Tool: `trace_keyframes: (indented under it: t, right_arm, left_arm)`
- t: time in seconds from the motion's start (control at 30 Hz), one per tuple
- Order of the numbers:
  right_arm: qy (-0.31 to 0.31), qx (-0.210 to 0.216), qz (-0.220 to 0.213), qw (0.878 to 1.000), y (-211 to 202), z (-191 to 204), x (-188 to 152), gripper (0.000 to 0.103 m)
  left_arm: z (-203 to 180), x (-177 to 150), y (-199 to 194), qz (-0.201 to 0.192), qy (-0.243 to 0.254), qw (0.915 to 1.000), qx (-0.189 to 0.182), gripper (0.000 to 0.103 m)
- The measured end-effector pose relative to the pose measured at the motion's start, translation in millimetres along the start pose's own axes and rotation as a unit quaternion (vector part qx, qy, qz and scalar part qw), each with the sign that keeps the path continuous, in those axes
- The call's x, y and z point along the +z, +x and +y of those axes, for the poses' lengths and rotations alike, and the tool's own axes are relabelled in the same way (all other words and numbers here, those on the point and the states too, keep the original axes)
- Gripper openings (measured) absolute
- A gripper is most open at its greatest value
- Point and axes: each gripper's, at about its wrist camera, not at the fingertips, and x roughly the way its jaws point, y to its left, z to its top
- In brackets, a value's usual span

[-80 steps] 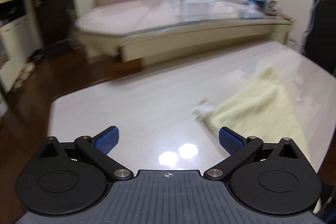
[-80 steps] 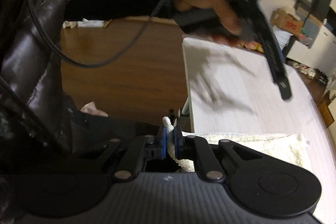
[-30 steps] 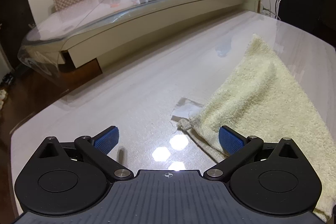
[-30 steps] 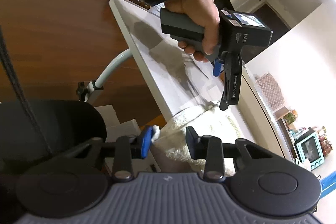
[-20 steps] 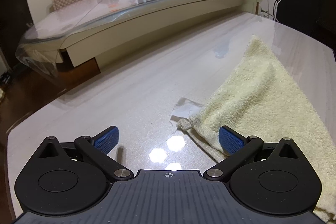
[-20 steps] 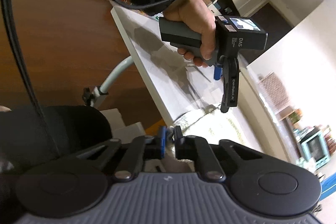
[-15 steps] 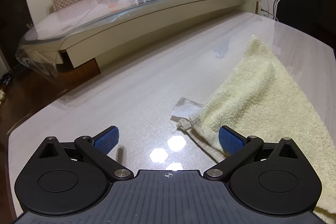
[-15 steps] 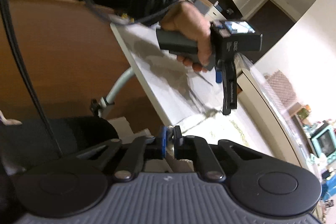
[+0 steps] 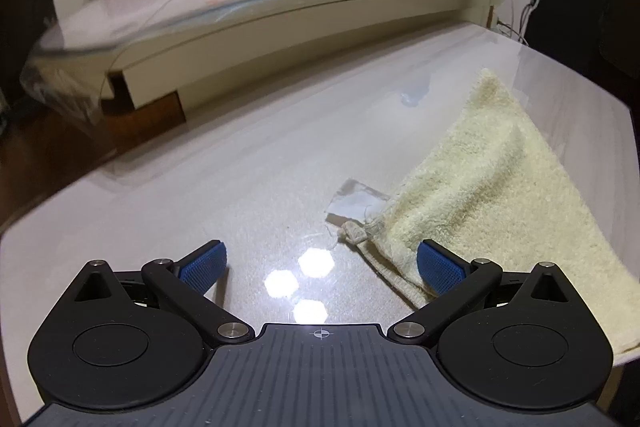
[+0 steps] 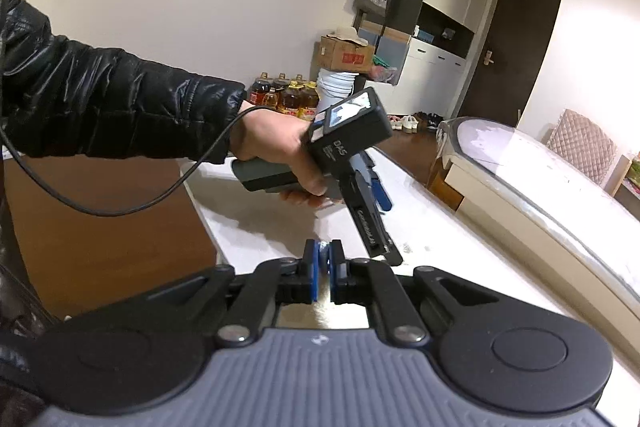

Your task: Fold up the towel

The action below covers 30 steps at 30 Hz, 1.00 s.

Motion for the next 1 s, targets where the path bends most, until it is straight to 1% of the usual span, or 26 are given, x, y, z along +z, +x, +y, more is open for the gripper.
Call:
trace_keyframes:
  t: [0.07, 0.17, 0.23, 0.3, 0.43, 0.53, 0.63, 0.7, 0.8, 0.87, 1.0]
  right_arm:
    - [0.010, 0.006, -0.006, 1.000, -3, -5, -5, 0.006]
    - [0.024, 0.016, -0.015, 0.999, -6, -12, -12, 0.006]
    - [0.034, 0.023, -0.021, 0.999, -9, -16, -17, 0.006]
    - [0.044, 0.029, -0.027, 0.998, -11, -21, -22, 0.006]
    - [0.063, 0.042, -0.039, 0.996, -16, -31, -32, 0.006]
    - [0.078, 0.051, -0.048, 0.995, -20, -38, -39, 0.006]
    - [0.101, 0.056, -0.064, 0.991, -31, -61, -40, 0.006]
    - [0.120, 0.056, -0.076, 0.988, -38, -81, -42, 0.006]
    - [0.145, 0.053, -0.086, 0.984, -38, -111, -48, 0.006]
    - [0.166, 0.049, -0.090, 0.981, -38, -133, -54, 0.006]
    - [0.211, 0.041, -0.090, 0.972, -34, -170, -74, 0.006]
  left_arm:
    - [3, 3, -3, -0.007, -0.008, 0.9999, 0.002, 0.103]
    - [5, 11, -2, -0.011, 0.001, 0.9996, 0.026, 0.103]
    - [5, 15, 2, -0.006, 0.008, 0.9994, 0.034, 0.103]
    - [3, 19, 8, 0.005, 0.018, 0.9992, 0.036, 0.103]
    - [-5, 25, 13, 0.014, 0.058, 0.9969, 0.052, 0.103]
    - [-2, 27, 14, 0.026, 0.060, 0.9968, 0.046, 0.103]
    - [2, 30, 16, 0.038, 0.057, 0.9970, 0.036, 0.103]
    - [4, 32, 17, 0.045, 0.050, 0.9973, 0.030, 0.103]
    - [17, 36, 13, 0.030, -0.004, 0.9995, 0.006, 0.103]
    - [23, 40, 5, 0.012, -0.026, 0.9996, 0.001, 0.103]
    - [28, 50, -9, -0.016, -0.035, 0.9990, 0.022, 0.103]
